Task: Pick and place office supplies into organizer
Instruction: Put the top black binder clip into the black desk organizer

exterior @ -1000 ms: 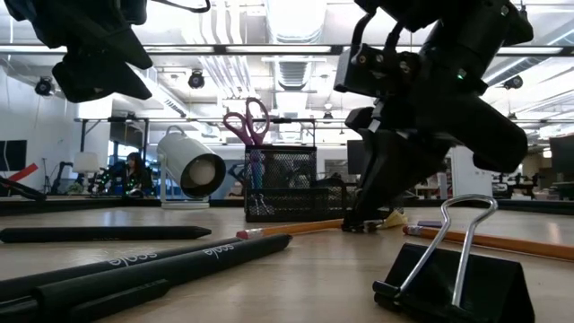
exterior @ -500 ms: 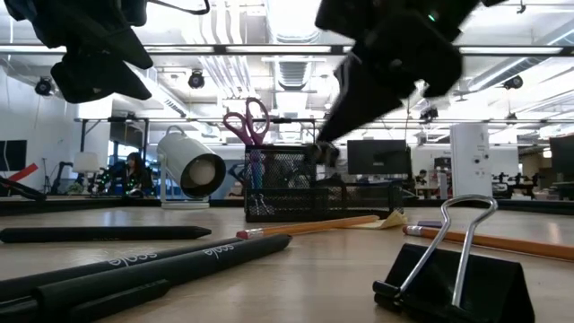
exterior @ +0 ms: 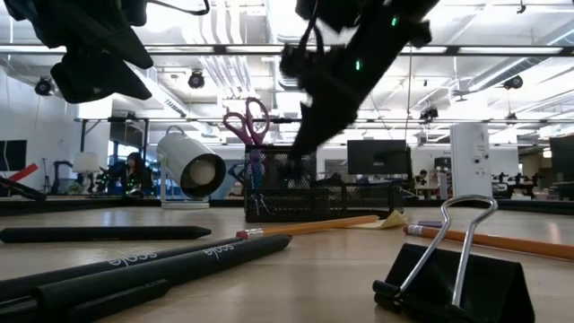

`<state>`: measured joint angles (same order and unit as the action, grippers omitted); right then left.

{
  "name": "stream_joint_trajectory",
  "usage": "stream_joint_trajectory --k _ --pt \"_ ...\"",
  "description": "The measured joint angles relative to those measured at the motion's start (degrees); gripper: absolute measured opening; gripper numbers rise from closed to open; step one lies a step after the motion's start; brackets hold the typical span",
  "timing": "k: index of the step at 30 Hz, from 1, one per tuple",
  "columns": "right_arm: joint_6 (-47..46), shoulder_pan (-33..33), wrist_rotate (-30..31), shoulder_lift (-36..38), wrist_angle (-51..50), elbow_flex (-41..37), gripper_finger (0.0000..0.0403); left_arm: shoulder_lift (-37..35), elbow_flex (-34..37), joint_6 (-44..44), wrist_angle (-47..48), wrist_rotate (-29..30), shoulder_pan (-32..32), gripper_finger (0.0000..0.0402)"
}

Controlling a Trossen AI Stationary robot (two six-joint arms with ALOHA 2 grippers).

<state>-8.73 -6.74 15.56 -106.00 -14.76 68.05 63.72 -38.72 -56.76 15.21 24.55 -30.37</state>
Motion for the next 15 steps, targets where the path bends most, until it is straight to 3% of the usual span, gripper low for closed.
stream_joint_trajectory --k 7,15 --pt "0.62 1.14 0.47 -2.79 1.02 -0.07 0.0008 0.0 0.41 -0.03 0.02 -0.01 0.0 0.0173" --pt "-7.92 2.31 5.52 -4.07 0.74 -0.11 0.0008 0.0 0.72 -0.03 0.25 -0.01 0.0 0.0173"
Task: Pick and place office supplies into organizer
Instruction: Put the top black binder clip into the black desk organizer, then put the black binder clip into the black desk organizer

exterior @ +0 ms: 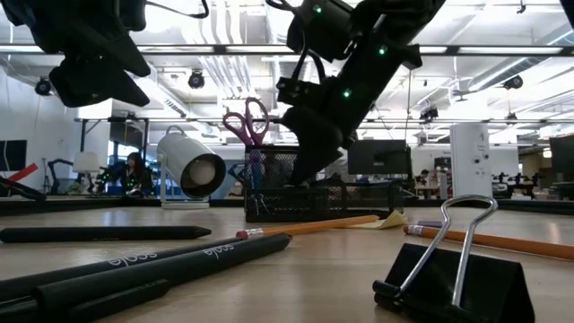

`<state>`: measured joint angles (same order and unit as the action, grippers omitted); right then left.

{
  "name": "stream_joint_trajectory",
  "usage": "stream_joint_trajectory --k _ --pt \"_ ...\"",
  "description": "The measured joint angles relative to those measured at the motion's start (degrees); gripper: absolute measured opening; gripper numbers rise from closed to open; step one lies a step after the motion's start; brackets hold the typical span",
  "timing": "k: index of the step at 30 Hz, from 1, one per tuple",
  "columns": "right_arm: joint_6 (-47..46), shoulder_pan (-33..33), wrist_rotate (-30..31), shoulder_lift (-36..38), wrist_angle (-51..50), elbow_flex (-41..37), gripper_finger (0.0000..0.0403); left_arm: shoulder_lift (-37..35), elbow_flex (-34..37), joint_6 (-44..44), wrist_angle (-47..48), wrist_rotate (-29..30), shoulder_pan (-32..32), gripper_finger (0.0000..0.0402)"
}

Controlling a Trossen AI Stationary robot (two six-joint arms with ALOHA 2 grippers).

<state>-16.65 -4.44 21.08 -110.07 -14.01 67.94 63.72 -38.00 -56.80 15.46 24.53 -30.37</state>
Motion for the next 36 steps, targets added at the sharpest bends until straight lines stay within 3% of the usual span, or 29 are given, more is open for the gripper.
stream_joint_trajectory --k 9,18,25,29,32,36 --pt "-2.31 0.14 1.66 -0.05 -0.85 0.33 0.0022 0.0 0.0 0.04 -0.02 0.0 0.0 0.0173" --pt "-6.09 -0.6 -1.81 0.7 -5.97 1.58 0.0139 0.0 0.0 0.07 -0.03 0.0 0.0 0.0173" --pt "7.98 -7.72 -0.24 7.67 -5.58 1.83 0.0184 0.0 0.0 0.15 -0.02 0.0 0.0 0.0173" --pt "17.02 -13.18 -1.07 10.37 -12.4 1.59 0.0187 0.0 0.0 0.17 -0.02 0.0 0.02 0.0173" --pt "19.49 -18.32 -4.76 10.35 -16.45 1.4 0.0187 0.0 0.02 0.19 -0.04 0.0 0.02 0.0173" --pt "23.82 -24.22 -11.59 8.98 -13.02 1.53 0.0187 0.0 0.04 0.2 -0.13 0.0 0.01 0.0173"
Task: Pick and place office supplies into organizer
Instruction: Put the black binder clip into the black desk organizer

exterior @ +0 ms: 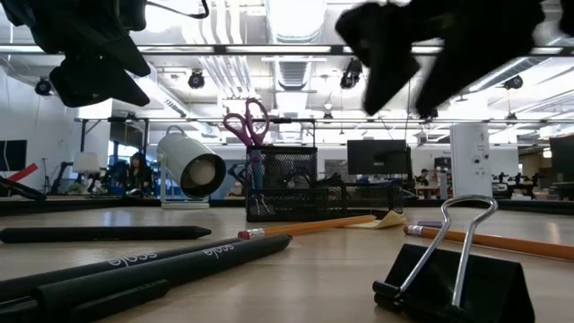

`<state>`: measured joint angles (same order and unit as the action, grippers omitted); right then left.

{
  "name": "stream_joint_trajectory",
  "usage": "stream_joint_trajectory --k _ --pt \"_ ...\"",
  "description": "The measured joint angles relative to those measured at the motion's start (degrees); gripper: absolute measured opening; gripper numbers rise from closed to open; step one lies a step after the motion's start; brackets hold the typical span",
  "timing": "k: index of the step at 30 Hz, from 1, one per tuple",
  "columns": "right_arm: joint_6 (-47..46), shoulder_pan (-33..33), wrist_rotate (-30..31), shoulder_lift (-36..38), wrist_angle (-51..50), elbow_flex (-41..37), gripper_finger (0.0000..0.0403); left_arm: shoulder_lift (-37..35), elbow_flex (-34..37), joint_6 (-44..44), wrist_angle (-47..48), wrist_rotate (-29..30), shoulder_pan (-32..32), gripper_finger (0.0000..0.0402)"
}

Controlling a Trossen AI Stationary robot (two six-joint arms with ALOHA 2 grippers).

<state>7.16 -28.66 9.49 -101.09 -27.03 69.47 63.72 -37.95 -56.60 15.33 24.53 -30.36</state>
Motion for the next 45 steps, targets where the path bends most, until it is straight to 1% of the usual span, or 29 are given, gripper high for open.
stream_joint_trajectory --k 5,7,11,13,17,20,24,35,39,45 --pt "5.26 -5.89 -1.45 -2.28 0.86 -0.13 0.0187 0.0 0.07 0.02 -0.14 -0.1 0.01 0.0173" --pt "7.64 -7.35 -1.33 -3.77 3.02 -0.11 0.0187 0.0 0.07 0.02 -0.13 -0.31 0.01 0.0173" --pt "17.1 -9.73 -0.78 -8.08 10.34 -0.02 0.0187 0.0 0.16 0.03 -0.19 -0.55 0.01 0.0173" --pt "18.18 -10.13 -0.9 -10.18 13.3 1.0 0.0187 0.0 0.25 0.04 -0.33 -0.7 -0.01 0.0173" --pt "18.67 -9.71 -0.35 -13.0 13.75 3.29 0.0187 0.0 0.43 0.05 -0.31 -2.07 -0.01 0.0173" --pt "20.28 -9.49 -0.2 -13.69 14.42 4.3 0.0187 0.0 0.51 0.09 -0.38 -3.07 -0.01 0.0173" --pt "20.26 -9.59 -0.64 -14.34 14.24 4.42 0.0187 0.0 0.61 0.52 -0.33 -3.15 -0.01 0.0173" --pt "27.91 -8.21 -0.24 -17.07 15.69 4.49 0.0186 0.0 0.77 1.95 -0.31 -4.01 -0.01 0.0173" --pt "30.25 -7.99 1.64 -17.15 15.64 4.57 0.0173 0.01 0.69 1.87 -0.52 -6.19 -0.01 0.0173" --pt "30.83 -7.48 2.72 -16.63 15.29 4.74 0.0133 0.01 0.81 1.56 -1.07 -6.95 -0.01 0.0173"
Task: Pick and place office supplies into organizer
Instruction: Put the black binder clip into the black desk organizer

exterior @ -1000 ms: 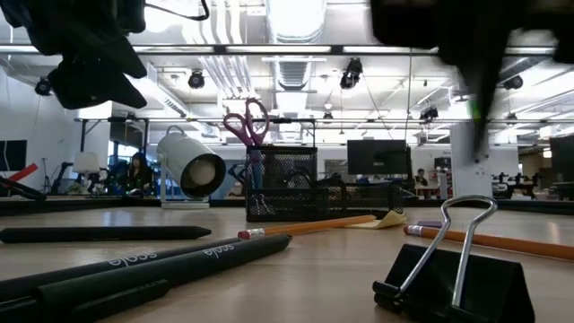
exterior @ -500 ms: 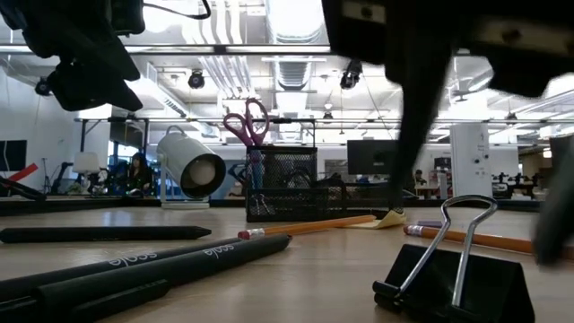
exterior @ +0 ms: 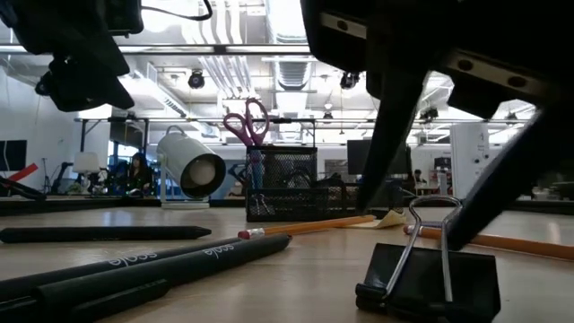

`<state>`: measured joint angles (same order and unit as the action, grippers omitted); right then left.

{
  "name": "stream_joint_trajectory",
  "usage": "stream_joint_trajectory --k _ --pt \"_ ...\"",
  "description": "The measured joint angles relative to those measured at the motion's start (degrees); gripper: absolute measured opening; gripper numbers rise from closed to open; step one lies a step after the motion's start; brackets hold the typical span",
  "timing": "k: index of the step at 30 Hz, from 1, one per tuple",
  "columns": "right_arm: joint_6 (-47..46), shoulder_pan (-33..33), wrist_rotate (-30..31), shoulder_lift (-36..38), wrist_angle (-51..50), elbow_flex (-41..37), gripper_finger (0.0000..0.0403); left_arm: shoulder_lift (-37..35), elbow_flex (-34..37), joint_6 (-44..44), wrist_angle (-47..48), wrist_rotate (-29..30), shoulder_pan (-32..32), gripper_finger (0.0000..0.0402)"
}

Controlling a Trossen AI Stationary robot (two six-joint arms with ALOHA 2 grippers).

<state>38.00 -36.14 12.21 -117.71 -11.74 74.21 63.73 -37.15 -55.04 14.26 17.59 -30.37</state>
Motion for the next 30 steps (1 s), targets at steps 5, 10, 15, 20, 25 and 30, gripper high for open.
stream_joint_trajectory --k 5,10,15,20,25,30 --pt "-1.76 -0.13 1.07 0.91 -0.62 0.4 0.0117 0.0 0.0 -0.08 -0.18 0.02 0.0 0.0173" --pt "-11.12 -0.35 2.7 2.61 -6.04 0.58 0.0124 0.01 0.02 -0.09 -0.33 0.04 0.0 0.0173" --pt "-33.14 0.08 -0.88 4.54 -12.22 1.28 0.014 0.0 0.02 -0.07 -0.55 0.06 0.0 0.0173" --pt "-63.2 3.0 -14.43 6.01 -11.92 1.54 0.015 -0.01 0.02 -0.07 -0.5 0.04 0.0 0.0173" --pt "-79.73 4.96 -20.05 5.75 -5.19 1.5 0.0147 0.0 0.02 1.13 -0.39 -1.02 0.0 0.0173" --pt "-88.03 6.33 -20.33 5.21 -4.31 1.47 0.0144 -0.01 0.04 1.93 -0.33 -1.48 0.0 0.0173"
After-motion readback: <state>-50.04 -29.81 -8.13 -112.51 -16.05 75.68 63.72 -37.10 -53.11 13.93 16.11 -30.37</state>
